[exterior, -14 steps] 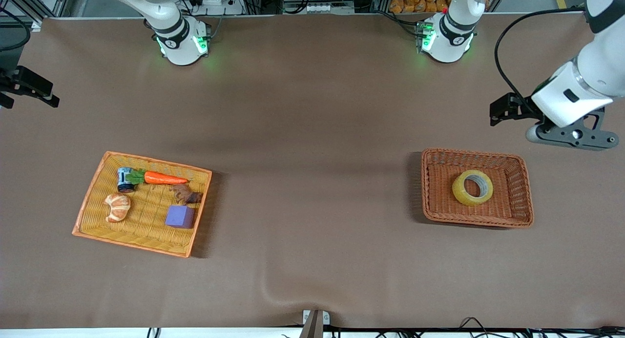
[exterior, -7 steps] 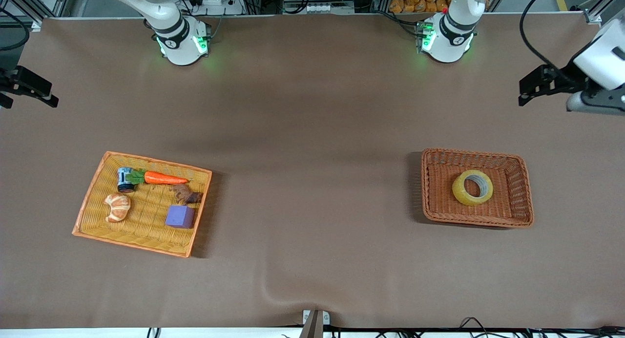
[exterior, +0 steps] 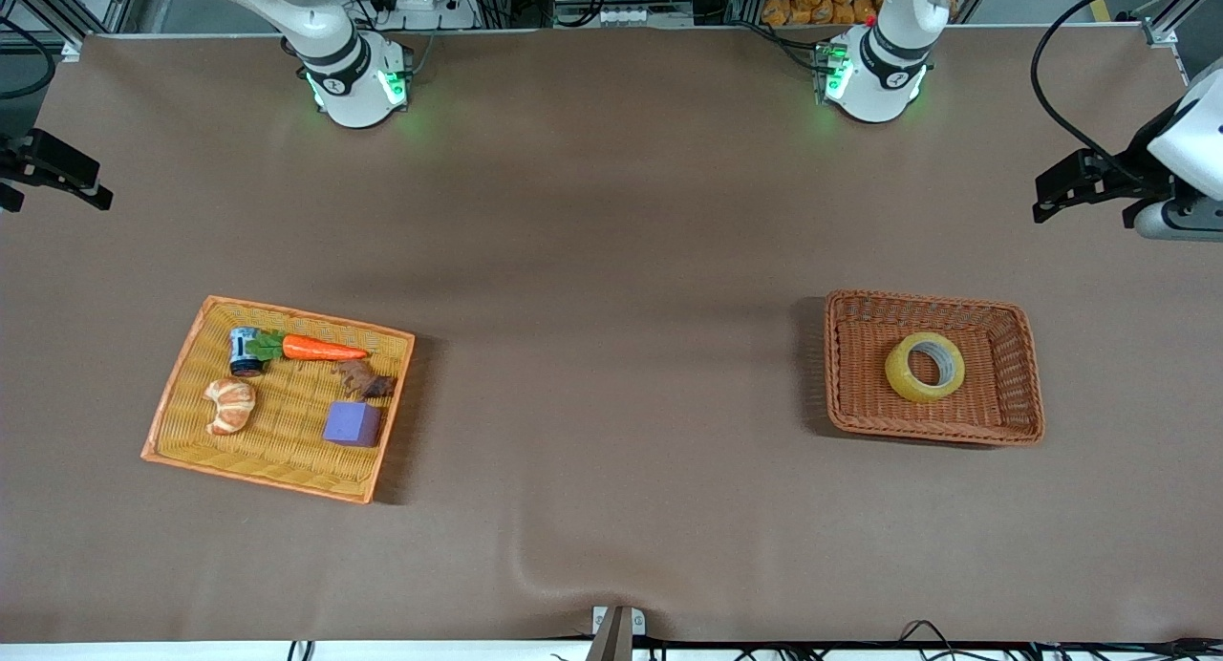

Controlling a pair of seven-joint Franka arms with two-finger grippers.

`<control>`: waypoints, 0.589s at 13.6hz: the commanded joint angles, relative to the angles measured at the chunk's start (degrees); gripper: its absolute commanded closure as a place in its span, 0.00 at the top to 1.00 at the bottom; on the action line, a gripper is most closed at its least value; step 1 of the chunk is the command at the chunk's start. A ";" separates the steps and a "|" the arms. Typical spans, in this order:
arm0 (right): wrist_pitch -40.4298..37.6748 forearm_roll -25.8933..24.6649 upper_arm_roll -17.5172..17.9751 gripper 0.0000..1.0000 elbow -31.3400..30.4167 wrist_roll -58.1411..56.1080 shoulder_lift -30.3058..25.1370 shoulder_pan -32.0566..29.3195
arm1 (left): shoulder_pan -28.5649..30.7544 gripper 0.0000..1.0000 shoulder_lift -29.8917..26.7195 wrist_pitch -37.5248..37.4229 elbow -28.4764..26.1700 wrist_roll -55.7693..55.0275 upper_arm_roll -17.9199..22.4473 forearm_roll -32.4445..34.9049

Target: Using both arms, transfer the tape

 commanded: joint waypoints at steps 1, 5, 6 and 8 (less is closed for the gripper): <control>-0.76 0.56 0.09 1.00 0.57 -0.52 -0.13 -0.41 | -0.74 1.00 -2.55 0.23 -2.62 -0.71 0.44 -0.40; -0.84 0.64 -0.17 1.00 0.57 -0.87 -0.22 -0.85 | -0.74 1.00 -2.47 -0.22 -2.02 -0.72 0.53 -0.49; -1.11 0.65 -0.18 1.00 0.57 -1.91 -0.22 -1.55 | -0.65 1.00 -2.29 -0.22 -1.49 -0.63 0.61 -0.66; -1.02 0.65 -0.09 1.00 0.75 -1.75 -0.13 -1.64 | -0.83 1.00 -2.12 -0.22 -0.61 -1.76 0.62 -0.84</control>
